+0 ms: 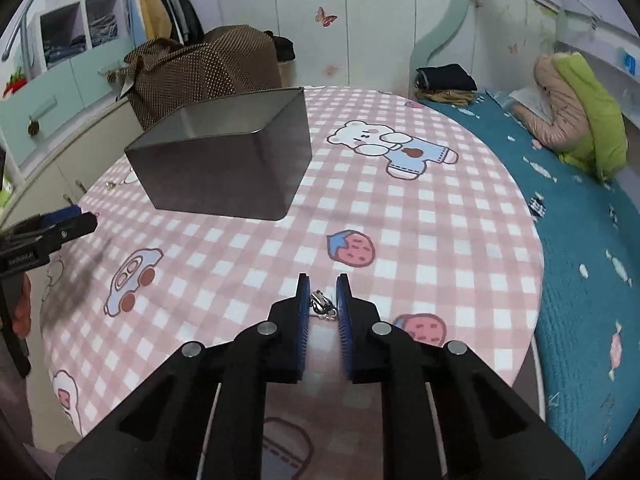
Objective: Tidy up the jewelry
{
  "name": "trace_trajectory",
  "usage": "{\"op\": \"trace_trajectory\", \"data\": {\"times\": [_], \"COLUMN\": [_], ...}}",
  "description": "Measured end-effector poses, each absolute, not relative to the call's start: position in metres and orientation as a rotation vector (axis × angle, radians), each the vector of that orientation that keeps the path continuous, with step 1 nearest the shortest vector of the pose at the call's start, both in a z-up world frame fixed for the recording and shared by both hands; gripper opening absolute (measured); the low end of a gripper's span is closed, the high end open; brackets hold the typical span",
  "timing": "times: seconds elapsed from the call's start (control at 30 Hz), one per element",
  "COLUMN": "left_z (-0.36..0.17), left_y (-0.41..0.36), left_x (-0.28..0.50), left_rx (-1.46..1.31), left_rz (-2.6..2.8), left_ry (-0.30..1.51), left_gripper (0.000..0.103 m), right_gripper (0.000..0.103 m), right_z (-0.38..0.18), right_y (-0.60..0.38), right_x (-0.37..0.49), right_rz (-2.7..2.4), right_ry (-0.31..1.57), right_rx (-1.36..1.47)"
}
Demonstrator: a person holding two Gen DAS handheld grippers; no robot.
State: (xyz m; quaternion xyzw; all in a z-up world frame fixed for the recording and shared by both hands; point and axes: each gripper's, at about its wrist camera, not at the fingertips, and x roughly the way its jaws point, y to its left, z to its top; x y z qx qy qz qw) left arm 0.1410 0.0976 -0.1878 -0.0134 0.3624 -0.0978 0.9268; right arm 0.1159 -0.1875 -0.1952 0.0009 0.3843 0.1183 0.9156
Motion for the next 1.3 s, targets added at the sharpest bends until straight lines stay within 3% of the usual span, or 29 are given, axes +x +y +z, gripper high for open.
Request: {"op": "trace_trajectory", "data": {"times": [0.43,0.5,0.57,0.67,0.8,1.3], "left_z": [-0.183,-0.185,-0.192,-0.195,-0.196,-0.152], "left_y": [0.145,0.15,0.154,0.159,0.163,0.114], "left_x": [0.189,0.204,0.22,0.224,0.228,0.198], "left_rx": [-0.115,-0.12,-0.141,-0.149,-0.144,-0.087], "left_rz": [-0.077,-0.065,-0.086,-0.079,-0.064,-0.195], "left_ry": [0.699,0.723,0.795,0.823,0.831,0.718], "left_gripper": [0.075,0.066,0.046,0.028,0.011,0.01], "right_gripper": [0.011,0.011,0.011,0.011,0.011,0.011], "right_z": [-0.181,-0.177,-0.175,-0.172,-0.17,-0.142], "right_y": [-0.193,-0.193,-0.194,-0.193,-0.19,-0.189], "right_x": [0.128,0.132,0.136,0.144,0.152,0.154], "right_rz": [0.214,0.212,0.209,0.206,0.22,0.266], "right_ry": [0.772,0.765,0.76,0.756,0.753,0.682], "right_rx": [0.026,0.025,0.024,0.02,0.015,0.039]}}
